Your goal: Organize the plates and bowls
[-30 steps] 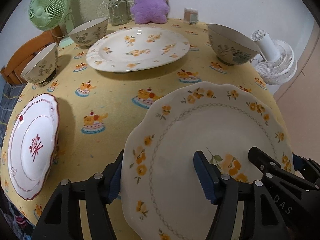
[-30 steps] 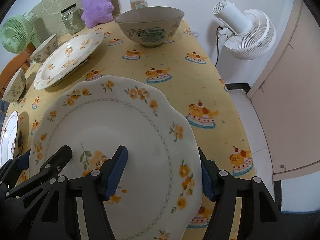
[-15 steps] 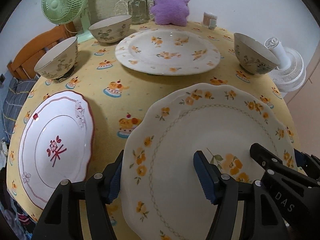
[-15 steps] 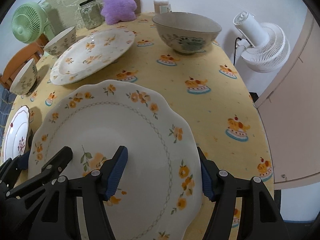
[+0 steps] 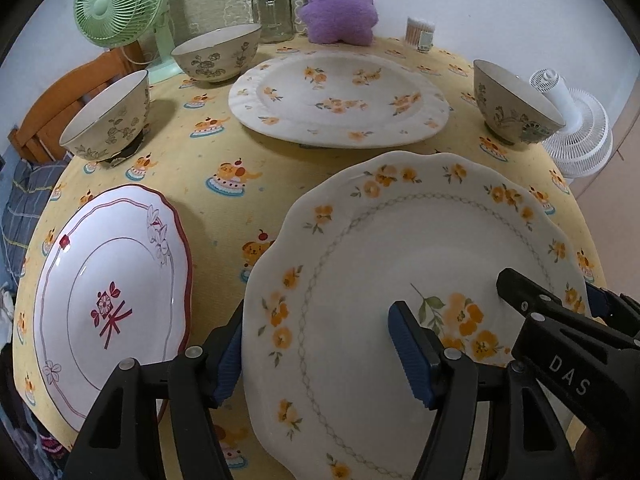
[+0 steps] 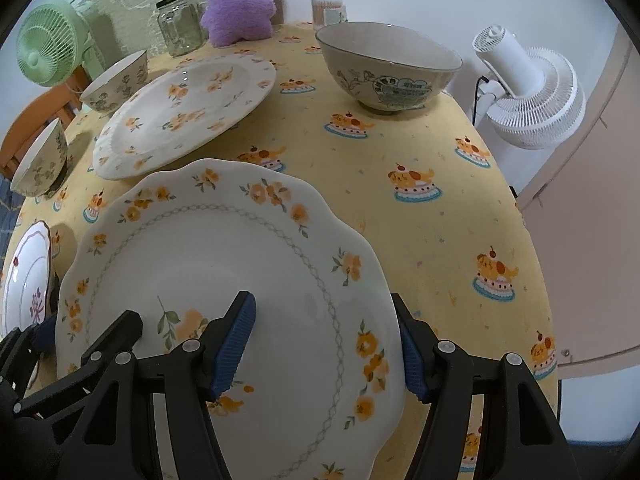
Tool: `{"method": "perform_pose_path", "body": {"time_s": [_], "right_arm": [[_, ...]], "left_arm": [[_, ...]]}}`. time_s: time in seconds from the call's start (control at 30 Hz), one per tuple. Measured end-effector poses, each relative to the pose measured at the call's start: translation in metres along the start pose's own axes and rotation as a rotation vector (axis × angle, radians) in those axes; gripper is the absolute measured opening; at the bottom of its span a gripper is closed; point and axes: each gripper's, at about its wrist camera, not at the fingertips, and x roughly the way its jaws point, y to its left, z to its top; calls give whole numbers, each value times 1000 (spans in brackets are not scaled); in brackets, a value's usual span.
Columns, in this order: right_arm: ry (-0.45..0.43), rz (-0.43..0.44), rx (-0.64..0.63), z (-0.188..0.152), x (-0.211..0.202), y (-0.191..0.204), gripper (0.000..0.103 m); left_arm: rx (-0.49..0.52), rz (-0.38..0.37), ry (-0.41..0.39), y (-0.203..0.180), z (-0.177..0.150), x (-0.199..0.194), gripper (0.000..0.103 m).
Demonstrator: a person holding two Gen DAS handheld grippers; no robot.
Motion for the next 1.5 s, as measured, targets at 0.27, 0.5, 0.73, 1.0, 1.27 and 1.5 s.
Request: {"method": "perform_pose_path", "body": {"time_s": [0.27, 0.5, 0.73, 1.0, 1.27, 1.5], "right_arm": [[1, 9, 14, -1, -3, -2, 69], [-47, -8, 33, 1, -27, -6, 75], [-115, -28, 59, 2, -62, 2, 78], [-195, -70, 66, 0, -98, 30, 78], [-232, -101, 118, -3, -120, 64, 78], [-240, -81, 153, 5, -124, 86, 78]], "left_arm": [[21, -15, -3, -1, 0, -7, 79], [15, -38, -38, 6, 5, -26, 92], [25, -48, -90, 21, 13, -51, 99], [64, -62, -150, 47, 21, -77, 99], [84, -80, -173, 80, 28, -88, 99], [96, -82, -170, 96, 42, -89, 99]]}}
